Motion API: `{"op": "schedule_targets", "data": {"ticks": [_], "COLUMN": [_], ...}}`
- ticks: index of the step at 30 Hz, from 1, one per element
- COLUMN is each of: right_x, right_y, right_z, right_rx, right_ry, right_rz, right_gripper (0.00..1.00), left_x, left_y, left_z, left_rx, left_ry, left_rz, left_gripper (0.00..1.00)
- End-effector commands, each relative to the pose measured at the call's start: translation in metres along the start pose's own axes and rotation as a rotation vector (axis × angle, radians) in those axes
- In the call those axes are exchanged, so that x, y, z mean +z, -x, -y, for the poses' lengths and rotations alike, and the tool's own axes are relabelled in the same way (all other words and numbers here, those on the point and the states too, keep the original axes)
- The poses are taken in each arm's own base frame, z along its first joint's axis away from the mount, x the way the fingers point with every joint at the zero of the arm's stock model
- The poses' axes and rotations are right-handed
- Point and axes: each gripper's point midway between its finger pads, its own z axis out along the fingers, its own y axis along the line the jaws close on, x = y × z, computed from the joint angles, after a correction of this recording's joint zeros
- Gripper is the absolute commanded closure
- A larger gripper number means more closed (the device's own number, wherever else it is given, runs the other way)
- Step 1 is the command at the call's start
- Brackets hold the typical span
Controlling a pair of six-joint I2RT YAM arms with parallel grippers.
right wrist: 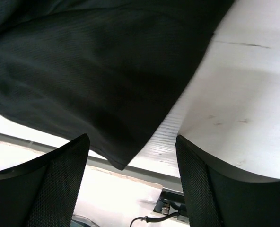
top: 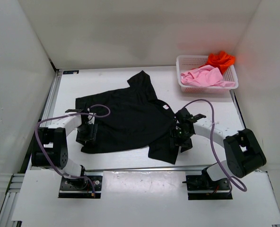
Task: Fold and stack the t-shirts
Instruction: Flatten out the tshirt
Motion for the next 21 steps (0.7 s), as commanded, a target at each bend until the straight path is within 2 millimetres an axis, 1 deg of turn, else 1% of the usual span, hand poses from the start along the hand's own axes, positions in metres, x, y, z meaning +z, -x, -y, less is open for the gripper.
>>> {"op": "schedule_targets", "data": {"ticks": [1, 2, 3, 4, 5, 6, 7, 9, 10, 11, 12, 13, 14, 15, 16, 17, 18, 19, 20, 21], "right_x": [0.008, 0.010, 0.012, 0.013, 0.013, 0.013, 0.014, 0.004, -0.002, -0.022, -0.037, -0.049, -0.094, -0.142, -0.136, -0.193, -0.220, -0.243, -0.284, -0.302], "right_y": [-0.005, -0.006, -0.008, -0.008, -0.008, -0.007, -0.003, 0.020, 0.037, 0.074, 0.096, 0.121, 0.172, 0.215, 0.215, 0.249, 0.265, 0.272, 0.281, 0.284], "right_z": [-0.009, -0.007, -0.008, -0.012, -0.012, -0.012, -0.009, -0.019, -0.018, -0.031, -0.038, -0.037, -0.055, -0.068, -0.062, -0.077, -0.076, -0.081, -0.084, -0.086], "right_rx": [-0.032, -0.028, -0.036, -0.036, -0.036, -0.026, -0.010, -0.007, 0.011, 0.000, 0.003, 0.017, -0.018, -0.047, -0.027, -0.069, -0.071, -0.073, -0.090, -0.099], "right_ry": [0.055, 0.050, 0.059, 0.079, 0.079, 0.089, 0.088, 0.141, 0.155, 0.192, 0.214, 0.228, 0.265, 0.296, 0.286, 0.307, 0.305, 0.307, 0.310, 0.307], "right_rz": [-0.020, -0.032, -0.048, -0.054, -0.054, -0.055, -0.049, -0.001, 0.030, 0.120, 0.166, 0.203, 0.344, 0.464, 0.441, 0.595, 0.671, 0.726, 0.832, 0.885], "right_gripper": [0.29, 0.42, 0.50, 0.61, 0.76, 0.95, 1.00, 1.00, 1.00, 1.00, 1.00, 1.00, 1.00, 1.00, 1.00, 1.00, 1.00, 1.00, 1.00, 1.00], "left_x": [0.006, 0.010, 0.012, 0.013, 0.013, 0.013, 0.013, 0.007, 0.002, -0.017, -0.028, -0.043, -0.083, -0.133, -0.161, -0.189, -0.216, -0.241, -0.285, -0.297], "left_y": [-0.006, -0.009, -0.011, -0.012, -0.012, -0.012, -0.012, -0.002, 0.007, 0.036, 0.054, 0.076, 0.124, 0.172, 0.193, 0.213, 0.229, 0.243, 0.260, 0.262], "left_z": [0.008, 0.008, 0.012, 0.014, 0.016, 0.018, 0.018, 0.016, 0.015, 0.005, -0.001, -0.008, -0.023, -0.036, -0.042, -0.045, -0.049, -0.051, -0.052, -0.052], "left_rx": [-0.004, -0.004, -0.005, -0.005, -0.006, -0.006, -0.015, -0.027, -0.026, -0.052, -0.064, -0.076, -0.100, -0.114, -0.119, -0.115, -0.117, -0.112, -0.103, -0.100], "left_ry": [-0.050, -0.050, -0.073, -0.084, -0.095, -0.105, -0.119, -0.118, -0.117, -0.101, -0.087, -0.074, -0.050, -0.037, -0.030, -0.024, -0.027, -0.021, -0.010, -0.007], "left_rz": [-0.002, -0.015, -0.028, -0.039, -0.039, -0.039, -0.038, -0.015, 0.004, 0.074, 0.111, 0.159, 0.272, 0.394, 0.456, 0.523, 0.593, 0.661, 0.784, 0.819], "left_gripper": [0.37, 0.51, 0.59, 0.66, 0.73, 0.90, 0.90, 0.90, 0.90, 0.90, 0.90, 0.90, 0.90, 0.90, 0.90, 0.90, 0.90, 0.90, 0.90, 0.90]}}
